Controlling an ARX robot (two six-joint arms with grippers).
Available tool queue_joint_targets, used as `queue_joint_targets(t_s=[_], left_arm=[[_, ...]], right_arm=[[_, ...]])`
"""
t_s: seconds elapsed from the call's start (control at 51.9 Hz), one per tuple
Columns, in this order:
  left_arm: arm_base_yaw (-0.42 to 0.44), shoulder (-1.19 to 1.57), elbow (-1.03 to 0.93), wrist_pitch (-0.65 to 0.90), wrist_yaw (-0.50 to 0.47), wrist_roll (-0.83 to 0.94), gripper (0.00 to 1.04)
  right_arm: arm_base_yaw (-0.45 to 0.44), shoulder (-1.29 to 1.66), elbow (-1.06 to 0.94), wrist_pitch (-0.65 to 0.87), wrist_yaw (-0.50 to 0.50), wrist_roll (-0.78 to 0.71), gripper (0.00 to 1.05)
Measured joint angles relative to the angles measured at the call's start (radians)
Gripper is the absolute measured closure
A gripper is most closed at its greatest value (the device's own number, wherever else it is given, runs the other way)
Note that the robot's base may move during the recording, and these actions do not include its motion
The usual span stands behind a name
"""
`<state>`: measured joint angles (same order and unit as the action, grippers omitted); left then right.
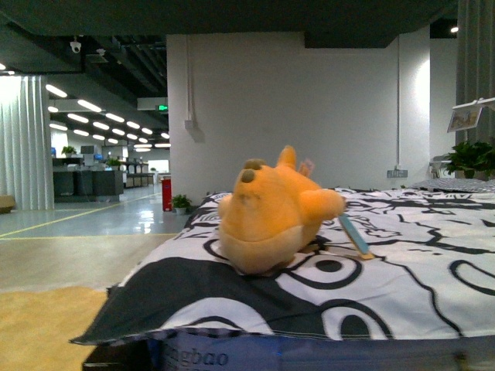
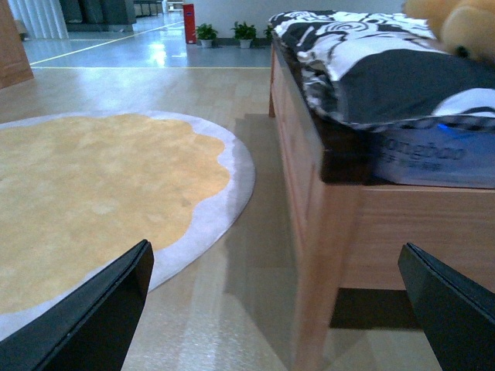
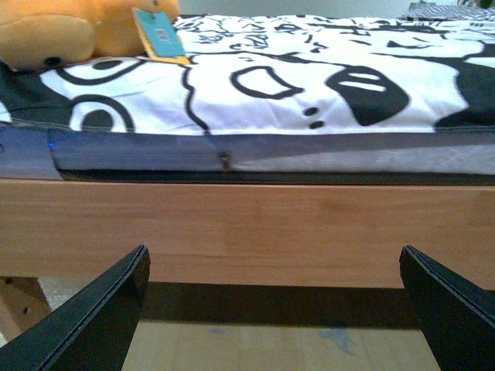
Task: Put away toys
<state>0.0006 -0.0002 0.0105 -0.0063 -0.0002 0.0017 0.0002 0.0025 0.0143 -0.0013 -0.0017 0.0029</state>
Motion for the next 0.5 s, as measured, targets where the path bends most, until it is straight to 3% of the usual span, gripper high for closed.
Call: queue_joint_targets(t_s=[0.501], left_arm=[[0.000, 0.001, 0.000, 0.000, 0.000, 0.000, 0.06]], right_arm=[[0.000, 0.000, 0.000, 0.000, -0.003, 0.000, 0.07]])
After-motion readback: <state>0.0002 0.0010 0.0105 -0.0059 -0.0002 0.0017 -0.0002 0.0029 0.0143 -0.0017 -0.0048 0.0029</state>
